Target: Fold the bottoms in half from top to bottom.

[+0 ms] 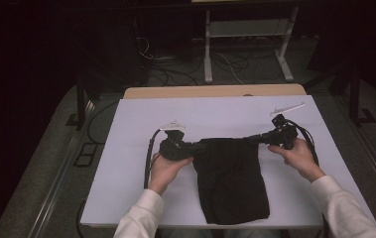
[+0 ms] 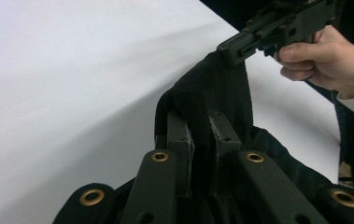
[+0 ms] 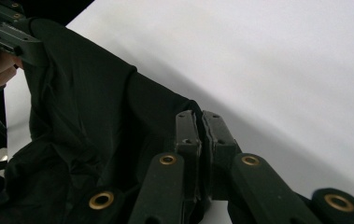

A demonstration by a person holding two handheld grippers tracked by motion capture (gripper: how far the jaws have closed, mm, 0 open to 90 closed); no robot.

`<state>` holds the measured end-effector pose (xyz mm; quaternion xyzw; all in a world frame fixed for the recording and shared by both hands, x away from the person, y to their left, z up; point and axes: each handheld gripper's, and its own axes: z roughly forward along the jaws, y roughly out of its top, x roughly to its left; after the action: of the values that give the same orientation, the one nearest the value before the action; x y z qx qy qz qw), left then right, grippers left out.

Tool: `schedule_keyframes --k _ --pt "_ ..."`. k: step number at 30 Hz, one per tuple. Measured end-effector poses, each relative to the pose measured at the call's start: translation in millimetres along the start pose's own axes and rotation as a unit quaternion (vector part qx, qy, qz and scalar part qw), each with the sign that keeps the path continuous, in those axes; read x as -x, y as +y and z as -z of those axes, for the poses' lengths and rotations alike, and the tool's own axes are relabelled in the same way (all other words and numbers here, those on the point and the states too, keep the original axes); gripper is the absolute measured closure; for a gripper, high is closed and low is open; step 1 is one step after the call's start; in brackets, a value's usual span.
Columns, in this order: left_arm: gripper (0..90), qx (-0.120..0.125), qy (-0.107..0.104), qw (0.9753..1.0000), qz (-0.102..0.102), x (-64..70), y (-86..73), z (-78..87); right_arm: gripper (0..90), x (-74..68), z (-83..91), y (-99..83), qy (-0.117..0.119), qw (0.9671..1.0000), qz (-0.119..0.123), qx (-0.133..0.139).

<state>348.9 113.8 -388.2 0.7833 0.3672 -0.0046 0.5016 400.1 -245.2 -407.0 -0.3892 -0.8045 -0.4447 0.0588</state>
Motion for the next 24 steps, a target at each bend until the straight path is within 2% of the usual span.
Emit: schedule_keyframes --k 8,12,24 --pt "80.6 -0.002 0.003 0.9999 -0.014 -10.3 7.9 5.2 84.6 -2.0 -2.9 11.4 0.001 0.9999 0.002 0.015" --pt "80.6 -0.005 0.005 0.9998 -0.018 -16.5 11.4 4.6 84.6 0.7 -7.2 14.6 0.000 0.9999 -0.003 0.015" --pt "80.5 -0.009 0.015 0.9993 -0.033 -31.1 24.2 8.5 84.5 -0.6 -11.9 32.9 -0.011 0.9997 0.005 0.020"
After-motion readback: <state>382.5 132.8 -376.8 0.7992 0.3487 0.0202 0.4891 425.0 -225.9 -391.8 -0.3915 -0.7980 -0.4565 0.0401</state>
